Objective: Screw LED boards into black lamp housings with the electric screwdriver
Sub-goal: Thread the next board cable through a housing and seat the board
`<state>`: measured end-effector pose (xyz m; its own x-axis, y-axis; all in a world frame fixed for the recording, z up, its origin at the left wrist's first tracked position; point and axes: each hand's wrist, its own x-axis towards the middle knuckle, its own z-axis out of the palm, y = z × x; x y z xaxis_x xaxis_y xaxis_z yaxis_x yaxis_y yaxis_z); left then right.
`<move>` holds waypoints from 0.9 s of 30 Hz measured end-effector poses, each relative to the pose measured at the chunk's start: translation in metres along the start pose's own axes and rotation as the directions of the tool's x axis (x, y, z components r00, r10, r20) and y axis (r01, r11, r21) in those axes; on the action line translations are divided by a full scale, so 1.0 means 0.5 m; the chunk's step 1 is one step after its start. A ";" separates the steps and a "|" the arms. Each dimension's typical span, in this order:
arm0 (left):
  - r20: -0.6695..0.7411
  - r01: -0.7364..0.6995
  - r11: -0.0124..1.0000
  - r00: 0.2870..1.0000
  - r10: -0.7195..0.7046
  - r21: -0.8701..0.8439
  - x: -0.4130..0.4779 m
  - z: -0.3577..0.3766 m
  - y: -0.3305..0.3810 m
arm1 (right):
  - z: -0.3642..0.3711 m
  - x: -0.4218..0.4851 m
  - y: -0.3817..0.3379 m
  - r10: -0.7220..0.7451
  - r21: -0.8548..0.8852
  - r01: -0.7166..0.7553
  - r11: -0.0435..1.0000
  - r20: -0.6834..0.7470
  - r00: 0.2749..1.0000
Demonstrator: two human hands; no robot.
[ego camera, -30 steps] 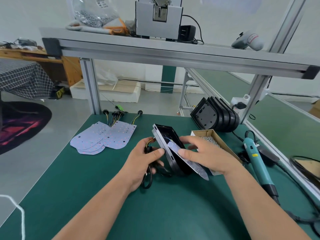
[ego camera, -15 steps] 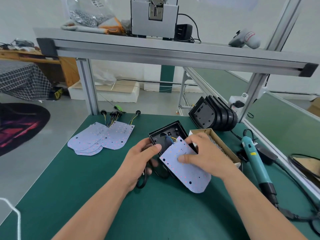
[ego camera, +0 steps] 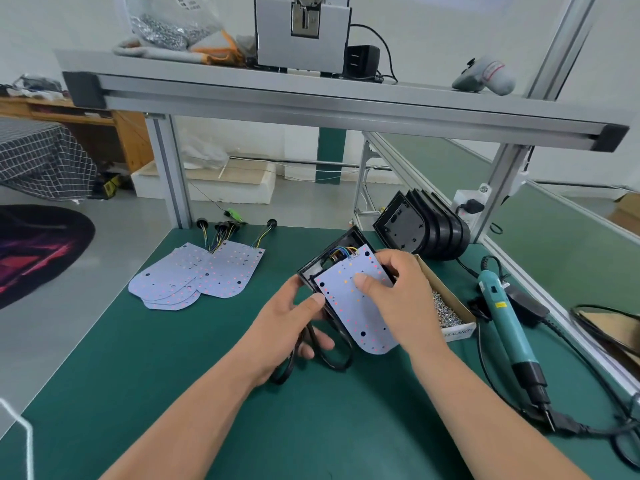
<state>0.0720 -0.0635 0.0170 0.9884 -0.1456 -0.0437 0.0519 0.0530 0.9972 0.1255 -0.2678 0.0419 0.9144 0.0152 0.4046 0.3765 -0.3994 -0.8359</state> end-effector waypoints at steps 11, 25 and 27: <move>-0.046 -0.026 0.999 0.999 0.027 0.027 0.007 0.003 -0.003 | 0.027 -0.006 -0.016 -0.092 -0.086 0.089 0.992 -0.031 0.995; -0.070 -0.006 0.999 0.998 0.008 0.036 0.003 0.010 -0.011 | -0.010 0.015 -0.006 0.072 -0.090 -0.051 0.995 0.247 0.966; -0.104 -0.025 0.999 0.994 0.030 0.046 0.003 0.010 -0.011 | -0.012 0.013 -0.013 0.068 -0.053 -0.056 0.997 0.255 0.964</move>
<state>0.0725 -0.0688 0.0115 0.9990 -0.0403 -0.0200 0.0204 0.0108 0.9997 0.1280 -0.2707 0.0521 0.9455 0.2215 0.2386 0.3160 -0.4479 -0.8364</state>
